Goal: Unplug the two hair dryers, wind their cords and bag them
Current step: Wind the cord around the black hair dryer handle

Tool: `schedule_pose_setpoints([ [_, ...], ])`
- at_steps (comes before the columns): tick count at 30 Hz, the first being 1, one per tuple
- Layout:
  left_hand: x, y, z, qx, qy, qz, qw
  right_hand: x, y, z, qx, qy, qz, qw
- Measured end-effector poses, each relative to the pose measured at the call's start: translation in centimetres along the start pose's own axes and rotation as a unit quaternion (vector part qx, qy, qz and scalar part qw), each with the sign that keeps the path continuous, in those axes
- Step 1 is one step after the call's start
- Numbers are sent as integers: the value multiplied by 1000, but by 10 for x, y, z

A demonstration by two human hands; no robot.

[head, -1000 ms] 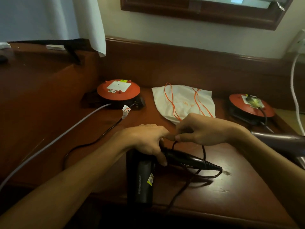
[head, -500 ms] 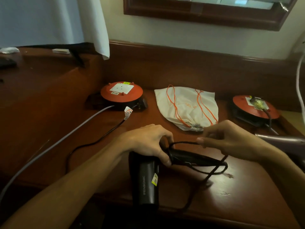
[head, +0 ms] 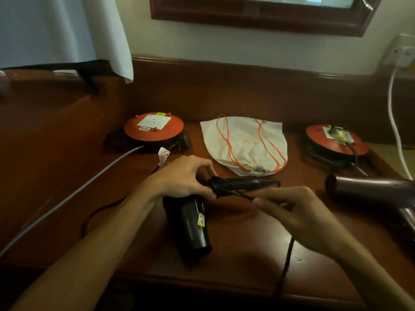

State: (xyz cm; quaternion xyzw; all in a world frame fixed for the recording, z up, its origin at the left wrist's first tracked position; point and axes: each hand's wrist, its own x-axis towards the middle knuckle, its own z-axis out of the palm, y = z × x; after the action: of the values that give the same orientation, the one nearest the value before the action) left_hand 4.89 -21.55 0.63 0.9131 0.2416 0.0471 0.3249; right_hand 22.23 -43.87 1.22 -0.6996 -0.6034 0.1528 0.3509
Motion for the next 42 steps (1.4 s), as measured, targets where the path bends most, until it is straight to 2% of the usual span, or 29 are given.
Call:
schedule_pose_setpoints([
  [4,11,2,-3,-37,-6,1,999,-5,7,41,1,-24,-50,998],
  [8,5,-2,-9,-78,-14,13,997,9,33,49,-15,-95,-32,995],
  [12,-7,-6,-5,-194,0,20,981,33,41,51,6,-47,-19,999],
  [14,-12,-4,0,-233,-3,26,972,45,42,47,15,-61,-11,998],
  [19,-21,0,2,-239,-36,31,970,65,44,25,120,-169,29,978],
  [22,-19,9,4,-203,-90,41,974,82,49,23,66,-224,20,972],
  [25,-15,19,6,-146,-154,39,977,88,48,26,43,-278,51,958],
  [28,-10,25,0,-98,-200,31,974,81,50,27,155,-298,64,940],
  [31,-6,32,4,-14,-227,-2,974,76,52,22,297,-328,96,891],
  [33,-5,37,9,44,-226,-28,973,75,45,13,301,-367,89,876],
  [35,-5,42,10,82,-220,-36,971,73,35,2,229,-389,63,890],
  [37,-7,45,7,104,-208,-13,973,71,23,-3,140,-378,36,914],
  [40,-8,38,5,64,-196,5,979,67,7,-5,60,-334,1,941],
  [42,-9,29,3,37,-187,7,982,64,4,-9,51,-270,-14,961],
])
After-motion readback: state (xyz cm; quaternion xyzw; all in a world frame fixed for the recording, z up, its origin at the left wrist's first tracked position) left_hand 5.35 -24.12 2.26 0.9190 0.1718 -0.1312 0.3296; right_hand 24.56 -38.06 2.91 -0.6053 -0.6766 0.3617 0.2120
